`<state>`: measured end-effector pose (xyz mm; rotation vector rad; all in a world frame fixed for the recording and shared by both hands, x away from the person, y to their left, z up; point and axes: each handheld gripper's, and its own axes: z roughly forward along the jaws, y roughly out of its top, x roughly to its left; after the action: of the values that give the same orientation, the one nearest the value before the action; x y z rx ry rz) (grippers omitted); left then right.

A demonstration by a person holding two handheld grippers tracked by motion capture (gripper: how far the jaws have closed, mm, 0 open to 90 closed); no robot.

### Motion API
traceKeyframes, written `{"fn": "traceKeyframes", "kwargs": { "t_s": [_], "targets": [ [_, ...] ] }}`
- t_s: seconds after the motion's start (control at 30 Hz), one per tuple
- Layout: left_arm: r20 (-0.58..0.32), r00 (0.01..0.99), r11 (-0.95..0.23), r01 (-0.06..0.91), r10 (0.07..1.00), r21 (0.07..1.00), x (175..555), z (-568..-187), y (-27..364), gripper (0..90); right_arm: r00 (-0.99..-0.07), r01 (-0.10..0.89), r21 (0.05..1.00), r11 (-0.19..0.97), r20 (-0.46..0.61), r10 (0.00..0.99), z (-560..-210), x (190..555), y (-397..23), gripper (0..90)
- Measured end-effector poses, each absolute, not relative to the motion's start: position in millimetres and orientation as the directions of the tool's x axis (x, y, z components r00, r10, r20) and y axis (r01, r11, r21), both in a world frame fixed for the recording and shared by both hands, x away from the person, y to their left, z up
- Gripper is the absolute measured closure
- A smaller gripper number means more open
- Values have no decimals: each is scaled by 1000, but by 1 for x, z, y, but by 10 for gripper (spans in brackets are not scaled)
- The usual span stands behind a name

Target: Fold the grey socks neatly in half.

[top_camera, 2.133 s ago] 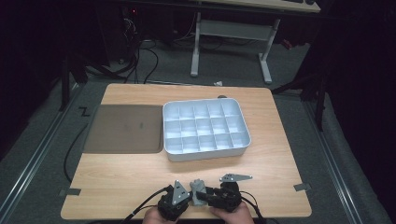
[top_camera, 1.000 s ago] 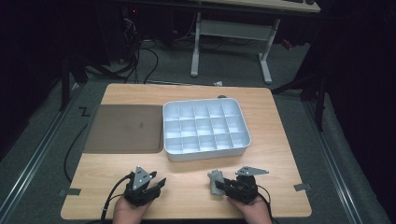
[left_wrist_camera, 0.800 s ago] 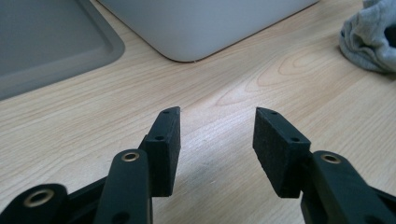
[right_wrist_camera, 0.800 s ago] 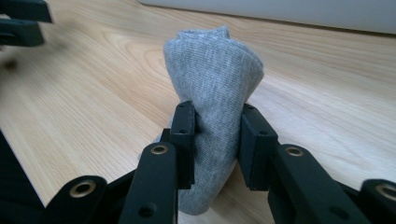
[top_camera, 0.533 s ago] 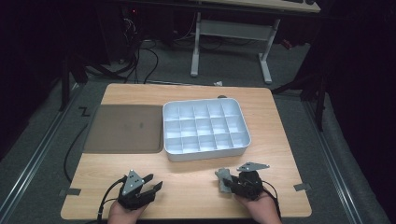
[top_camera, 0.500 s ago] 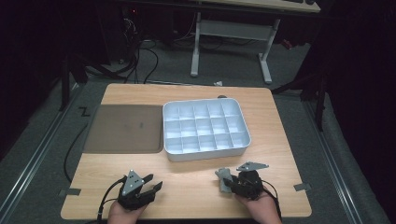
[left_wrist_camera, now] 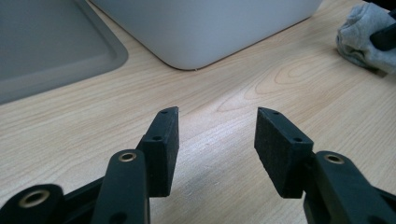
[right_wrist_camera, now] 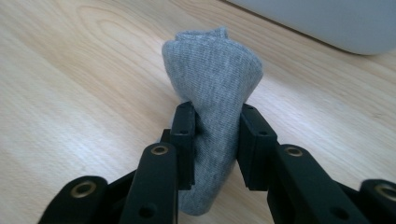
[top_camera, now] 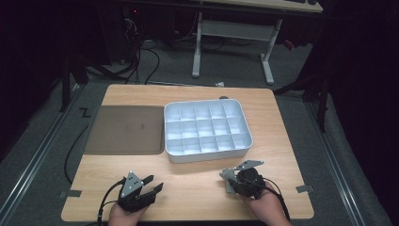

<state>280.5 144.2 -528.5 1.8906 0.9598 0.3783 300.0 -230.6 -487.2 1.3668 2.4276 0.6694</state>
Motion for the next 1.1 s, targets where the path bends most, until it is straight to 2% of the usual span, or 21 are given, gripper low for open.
{"fn": "traceKeyframes", "kwargs": {
  "t_s": [0.27, 0.67, 1.1],
  "targets": [
    [-126, 644, -253, 462, 755, 850, 279, -531, 143, 501, -555, 714, 438, 546, -122, 823, -481, 304, -224, 712],
    [-112, 653, -270, 455, 749, 849, 278, -531, 144, 454, -593, 726, 349, 592, -118, 797, -476, 316, -219, 710],
    [-115, 650, -264, 456, 751, 850, 278, -531, 146, 451, -621, 721, 307, 622, -113, 776, -476, 322, -215, 718]
  ]
}}
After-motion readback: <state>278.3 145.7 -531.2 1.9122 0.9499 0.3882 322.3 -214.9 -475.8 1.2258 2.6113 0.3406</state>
